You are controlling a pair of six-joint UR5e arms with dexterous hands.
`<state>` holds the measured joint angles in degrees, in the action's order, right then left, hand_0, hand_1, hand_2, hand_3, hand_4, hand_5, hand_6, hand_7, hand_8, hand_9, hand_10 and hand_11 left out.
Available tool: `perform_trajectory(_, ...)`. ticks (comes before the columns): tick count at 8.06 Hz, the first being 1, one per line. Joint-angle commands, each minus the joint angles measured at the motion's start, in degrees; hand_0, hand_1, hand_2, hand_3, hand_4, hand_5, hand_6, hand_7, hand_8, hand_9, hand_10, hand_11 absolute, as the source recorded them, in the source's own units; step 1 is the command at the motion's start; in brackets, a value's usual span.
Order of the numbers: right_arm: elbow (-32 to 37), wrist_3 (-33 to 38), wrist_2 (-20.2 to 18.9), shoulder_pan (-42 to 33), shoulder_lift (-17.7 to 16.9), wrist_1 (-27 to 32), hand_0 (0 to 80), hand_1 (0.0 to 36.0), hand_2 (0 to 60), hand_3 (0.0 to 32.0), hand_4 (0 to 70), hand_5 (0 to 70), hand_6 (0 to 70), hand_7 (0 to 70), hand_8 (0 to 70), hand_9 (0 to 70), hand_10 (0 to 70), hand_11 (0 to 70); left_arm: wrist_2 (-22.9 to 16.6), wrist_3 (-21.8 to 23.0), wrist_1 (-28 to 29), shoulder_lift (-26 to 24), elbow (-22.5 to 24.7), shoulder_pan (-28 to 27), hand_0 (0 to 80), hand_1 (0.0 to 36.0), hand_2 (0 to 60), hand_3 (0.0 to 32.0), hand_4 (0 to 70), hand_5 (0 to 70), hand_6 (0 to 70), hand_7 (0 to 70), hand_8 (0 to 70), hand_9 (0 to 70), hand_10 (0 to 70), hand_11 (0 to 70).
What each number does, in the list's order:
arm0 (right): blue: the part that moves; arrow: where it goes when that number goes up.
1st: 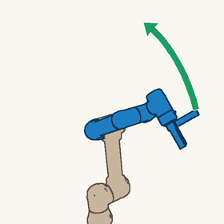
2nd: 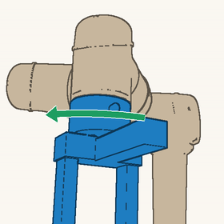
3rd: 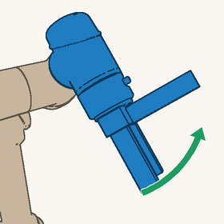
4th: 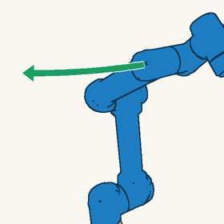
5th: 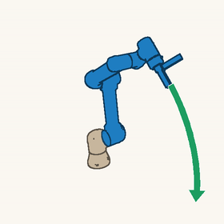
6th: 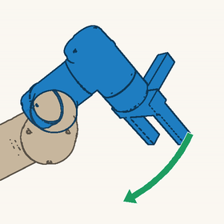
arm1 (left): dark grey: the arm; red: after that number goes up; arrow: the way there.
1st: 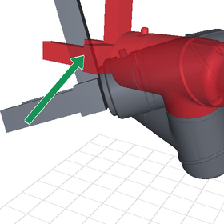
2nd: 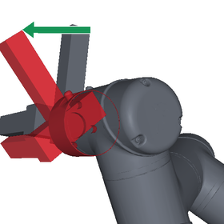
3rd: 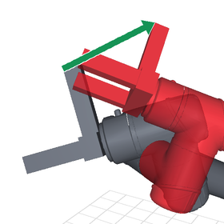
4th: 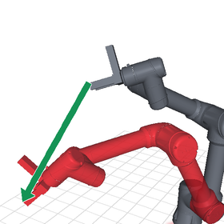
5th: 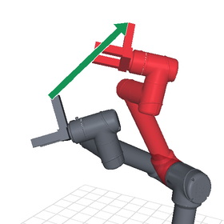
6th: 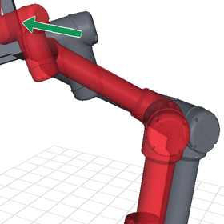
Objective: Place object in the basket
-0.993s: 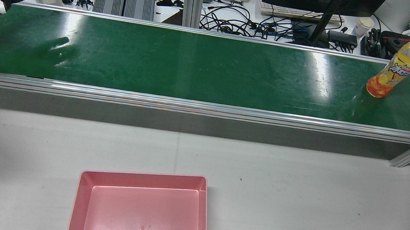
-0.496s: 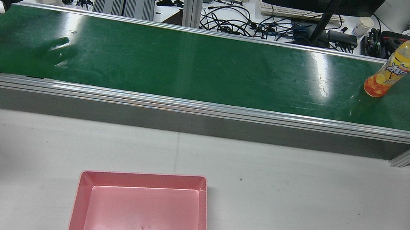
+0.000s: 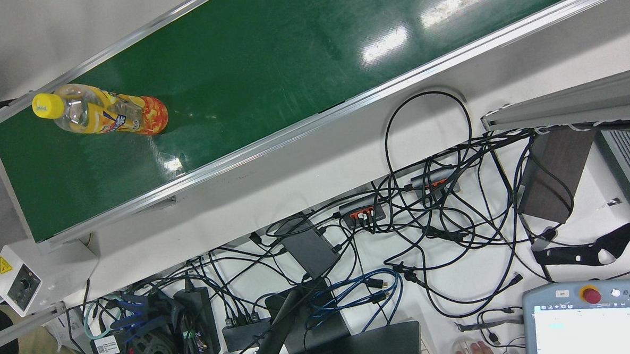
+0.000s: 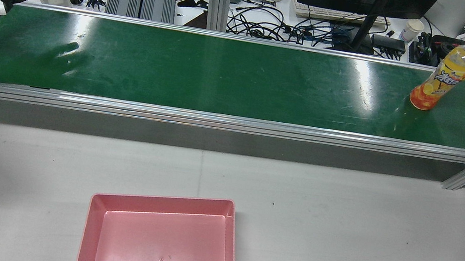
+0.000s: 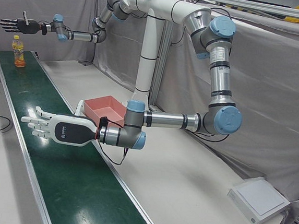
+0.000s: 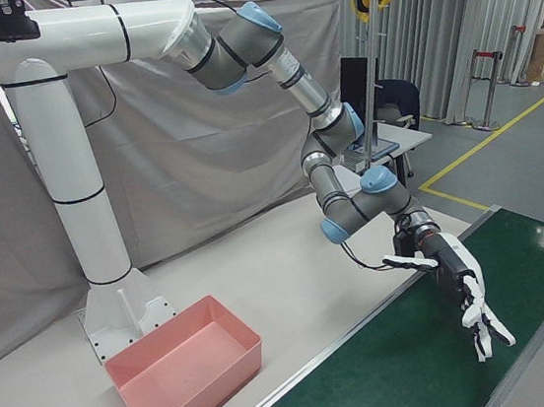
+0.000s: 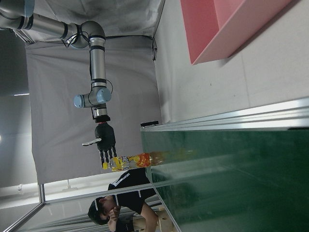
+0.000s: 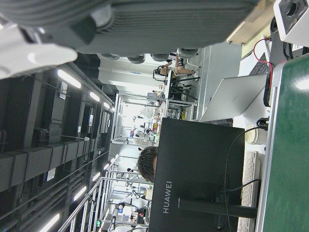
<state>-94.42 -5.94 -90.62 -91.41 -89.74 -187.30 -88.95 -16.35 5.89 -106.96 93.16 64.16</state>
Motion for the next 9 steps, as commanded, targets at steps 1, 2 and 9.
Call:
perform_trajectory(1, -0.2, 0.0, 0.0, 0.0, 0.0, 0.0, 0.0, 0.0, 0.0, 0.0, 0.0, 0.0, 0.0, 0.0, 0.0, 0.0, 0.0, 0.0, 0.0, 0.0, -0.3, 0.0, 0.8, 0.0, 49.6, 6.7, 0.0, 7.2, 12.9, 26.7, 1.9, 1.8, 10.4, 10.7, 8.3, 13.0)
perform_trajectory(2, -0.1, 0.0, 0.0, 0.0, 0.0, 0.0, 0.0, 0.0, 0.0, 0.0, 0.0, 0.0, 0.0, 0.0, 0.0, 0.0, 0.0, 0.0, -0.1, 0.0, -0.4, 0.1, 0.8, 0.1, 49.6, 6.5, 0.0, 6.6, 12.9, 26.8, 2.0, 1.7, 10.5, 10.8, 8.5, 13.2)
perform_trajectory(9, -0.1, 0.0, 0.0, 0.0, 0.0, 0.0, 0.0, 0.0, 0.0, 0.0, 0.0, 0.0, 0.0, 0.0, 0.0, 0.0, 0.0, 0.0, 0.0, -0.2, -0.6, 0.0, 0.8, -0.1, 49.0, 6.8, 0.0, 6.4, 13.1, 27.4, 2.3, 1.8, 10.7, 11.0, 8.6, 13.4)
